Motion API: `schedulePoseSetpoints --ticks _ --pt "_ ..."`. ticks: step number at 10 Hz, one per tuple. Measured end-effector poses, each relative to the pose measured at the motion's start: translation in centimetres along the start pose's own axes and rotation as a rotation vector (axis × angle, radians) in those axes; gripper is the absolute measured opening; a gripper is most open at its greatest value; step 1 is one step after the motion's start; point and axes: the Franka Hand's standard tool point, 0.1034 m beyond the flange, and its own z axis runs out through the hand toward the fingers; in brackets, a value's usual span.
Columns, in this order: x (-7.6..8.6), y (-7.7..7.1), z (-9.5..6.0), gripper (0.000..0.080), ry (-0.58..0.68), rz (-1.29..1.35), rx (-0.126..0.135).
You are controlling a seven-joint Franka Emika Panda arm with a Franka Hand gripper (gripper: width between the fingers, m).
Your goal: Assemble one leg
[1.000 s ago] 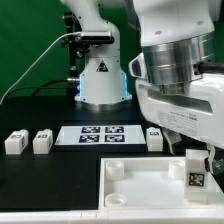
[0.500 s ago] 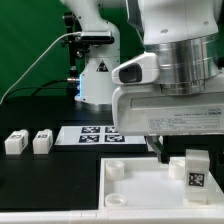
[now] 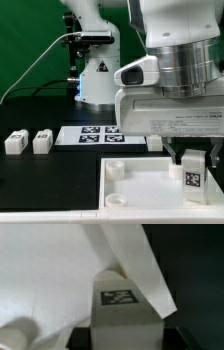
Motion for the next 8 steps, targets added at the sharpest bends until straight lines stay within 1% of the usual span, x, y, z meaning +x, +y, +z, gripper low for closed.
schedulePoseSetpoints --ticks 2,5,6,7,8 --pt "0.05 0.07 0.00 0.0295 0.000 0.211 0.000" --pt "-0.03 0.13 0.08 0.0295 0.015 0.695 0.014" --pt "-0.15 0.06 0.16 0.0295 0.005 0.897 0.027" --pt "-0.31 -0.06 0.22 0.0295 -0.011 1.075 0.049" --pt "-0.36 -0.17 0.22 0.0295 -0.025 1.176 0.061"
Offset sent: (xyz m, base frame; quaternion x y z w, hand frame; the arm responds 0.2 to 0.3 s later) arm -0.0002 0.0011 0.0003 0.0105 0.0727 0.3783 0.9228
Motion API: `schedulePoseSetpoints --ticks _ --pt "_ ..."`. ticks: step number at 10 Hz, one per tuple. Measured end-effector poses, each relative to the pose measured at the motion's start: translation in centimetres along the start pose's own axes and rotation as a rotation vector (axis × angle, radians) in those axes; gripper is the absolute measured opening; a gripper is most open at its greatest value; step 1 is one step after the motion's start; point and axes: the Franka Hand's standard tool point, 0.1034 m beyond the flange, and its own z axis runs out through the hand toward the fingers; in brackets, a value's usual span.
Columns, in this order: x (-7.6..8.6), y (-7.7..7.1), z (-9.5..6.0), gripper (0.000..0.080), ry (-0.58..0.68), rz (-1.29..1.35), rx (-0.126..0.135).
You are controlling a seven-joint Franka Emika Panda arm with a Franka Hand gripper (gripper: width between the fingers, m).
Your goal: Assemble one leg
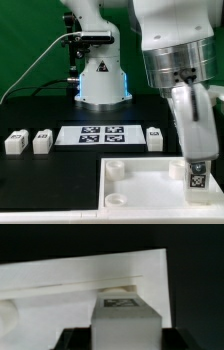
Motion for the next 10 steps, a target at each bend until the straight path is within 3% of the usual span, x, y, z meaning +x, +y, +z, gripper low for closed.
schedulePoseSetpoints --ticks 2,3,4,5,6,10 --pt "-0.18 0.08 0.03 0.0295 0.000 -0.057 -0.001" --pt "-0.23 0.14 0.12 0.0365 0.000 -0.059 -0.003" --pt "-0.34 0.42 0.45 0.0365 0.002 -0.177 -0.005" --pt "-0.46 0.62 0.66 0.0561 0.007 -0.391 -0.012" --pt "-0.56 0.69 0.68 0.0625 0.006 -0.507 -0.016" --pt "-0.28 0.64 0.64 0.0648 0.006 -0.955 -0.023"
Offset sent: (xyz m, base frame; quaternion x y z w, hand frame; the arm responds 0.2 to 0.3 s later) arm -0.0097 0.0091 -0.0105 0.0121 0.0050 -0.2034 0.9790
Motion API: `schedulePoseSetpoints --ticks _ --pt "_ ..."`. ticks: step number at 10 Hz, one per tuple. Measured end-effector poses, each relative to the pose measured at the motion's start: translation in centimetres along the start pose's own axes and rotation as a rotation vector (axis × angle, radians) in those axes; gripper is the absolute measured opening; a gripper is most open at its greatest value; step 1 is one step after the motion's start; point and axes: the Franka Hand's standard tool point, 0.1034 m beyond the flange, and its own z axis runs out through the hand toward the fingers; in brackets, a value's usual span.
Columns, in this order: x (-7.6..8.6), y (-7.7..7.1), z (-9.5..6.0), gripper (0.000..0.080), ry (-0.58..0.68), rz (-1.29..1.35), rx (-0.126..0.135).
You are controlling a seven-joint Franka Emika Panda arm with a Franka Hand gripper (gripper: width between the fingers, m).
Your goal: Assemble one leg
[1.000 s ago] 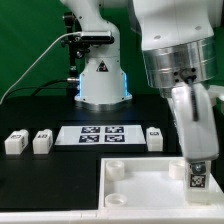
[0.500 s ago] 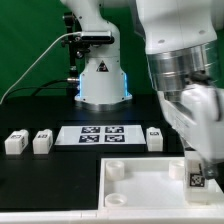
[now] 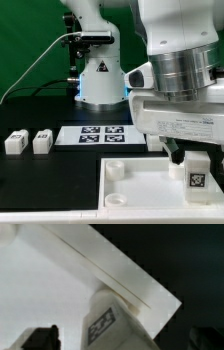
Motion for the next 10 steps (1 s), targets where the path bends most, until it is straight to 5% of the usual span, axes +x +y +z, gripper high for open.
schedulePoseSetpoints --ticks 2,4,5,6,7,10 --pt "0.75 0.27 -0.28 0.0648 -0.002 -0.344 -0.067" --pt "0.89 0.29 -0.19 0.0648 -0.007 -0.461 -0.069" --pt "0.84 0.27 -0.17 0.0499 -0.006 -0.411 -0.068" --pt "0.87 0.28 -0.17 0.0499 -0.006 -0.416 -0.068" --pt "0.86 0.28 -0.16 0.0325 -0.006 -0.414 -0.068" --pt "0.82 0.30 -0.11 0.0292 0.001 -0.119 -0.066"
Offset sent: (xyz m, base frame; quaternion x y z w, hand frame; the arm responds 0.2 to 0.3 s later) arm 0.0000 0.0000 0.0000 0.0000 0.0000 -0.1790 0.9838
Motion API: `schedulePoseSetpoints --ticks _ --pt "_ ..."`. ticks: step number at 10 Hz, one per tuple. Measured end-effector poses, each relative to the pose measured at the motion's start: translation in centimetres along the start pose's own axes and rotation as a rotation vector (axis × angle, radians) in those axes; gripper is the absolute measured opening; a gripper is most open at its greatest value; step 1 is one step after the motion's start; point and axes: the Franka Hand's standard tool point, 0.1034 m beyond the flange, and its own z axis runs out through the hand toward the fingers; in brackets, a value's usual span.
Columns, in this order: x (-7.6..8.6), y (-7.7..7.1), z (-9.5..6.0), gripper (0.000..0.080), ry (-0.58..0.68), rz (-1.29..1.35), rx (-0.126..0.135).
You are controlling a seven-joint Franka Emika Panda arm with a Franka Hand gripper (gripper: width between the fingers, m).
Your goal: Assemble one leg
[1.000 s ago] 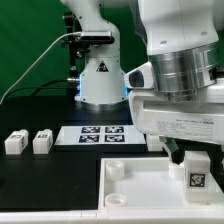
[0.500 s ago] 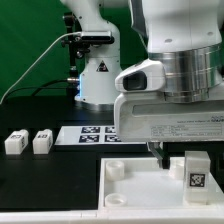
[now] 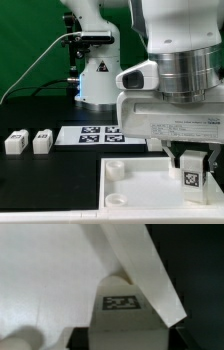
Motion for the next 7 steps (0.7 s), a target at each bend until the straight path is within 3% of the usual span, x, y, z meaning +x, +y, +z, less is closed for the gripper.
schedulePoseSetpoints --ticks 5,7 --pt "0.14 -0.07 -0.06 0.0294 -0.006 0.733 0.016" --pt "0.05 -0.09 0.26 0.0294 -0.021 1.154 0.049"
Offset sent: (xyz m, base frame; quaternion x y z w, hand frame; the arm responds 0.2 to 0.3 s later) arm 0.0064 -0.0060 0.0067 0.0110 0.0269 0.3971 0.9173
